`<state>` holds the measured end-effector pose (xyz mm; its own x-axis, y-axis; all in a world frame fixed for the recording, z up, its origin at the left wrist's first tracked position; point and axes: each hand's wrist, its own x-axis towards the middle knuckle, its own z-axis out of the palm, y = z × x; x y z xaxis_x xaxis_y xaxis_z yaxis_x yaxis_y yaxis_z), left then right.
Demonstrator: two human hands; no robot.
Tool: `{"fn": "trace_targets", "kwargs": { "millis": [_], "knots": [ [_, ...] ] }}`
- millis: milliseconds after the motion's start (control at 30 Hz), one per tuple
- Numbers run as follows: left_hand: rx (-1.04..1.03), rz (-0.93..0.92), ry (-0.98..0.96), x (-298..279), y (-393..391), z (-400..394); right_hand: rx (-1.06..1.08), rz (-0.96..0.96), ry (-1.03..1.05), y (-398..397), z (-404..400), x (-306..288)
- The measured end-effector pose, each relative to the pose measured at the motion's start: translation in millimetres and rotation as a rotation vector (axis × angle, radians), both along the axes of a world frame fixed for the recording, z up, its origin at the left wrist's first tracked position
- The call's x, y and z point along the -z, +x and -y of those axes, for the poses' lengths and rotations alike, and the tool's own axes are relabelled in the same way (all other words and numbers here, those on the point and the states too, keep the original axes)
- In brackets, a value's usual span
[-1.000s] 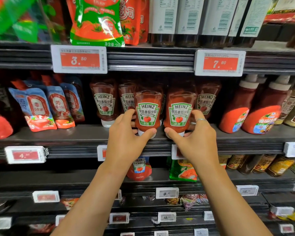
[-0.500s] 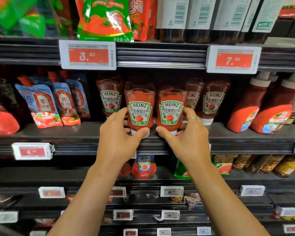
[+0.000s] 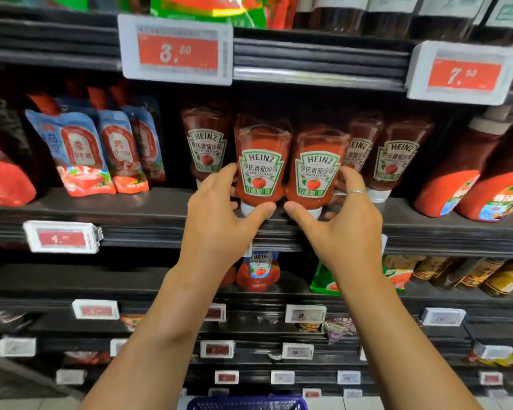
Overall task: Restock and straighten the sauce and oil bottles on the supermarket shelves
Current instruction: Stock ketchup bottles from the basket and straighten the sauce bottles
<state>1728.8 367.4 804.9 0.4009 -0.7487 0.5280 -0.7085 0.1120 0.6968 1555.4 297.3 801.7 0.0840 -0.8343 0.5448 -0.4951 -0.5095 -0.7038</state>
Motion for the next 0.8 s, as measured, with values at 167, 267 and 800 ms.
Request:
{"fn": "trace_targets", "kwargs": {
  "millis": [167,267,800],
  "knots": [
    [-0.182,0.087,-0.324,32,-8,-30,-0.057,0.119,-0.160,-32,-26,24],
    [-0.243,0.195,-0.440,79,-20,-52,-0.269,0.098,-0.236,-49,-48,59],
    [-0.720,-0.874,1.156,546,-112,-199,-0.893,-0.970,1.113,-72,-81,495]
  ]
}}
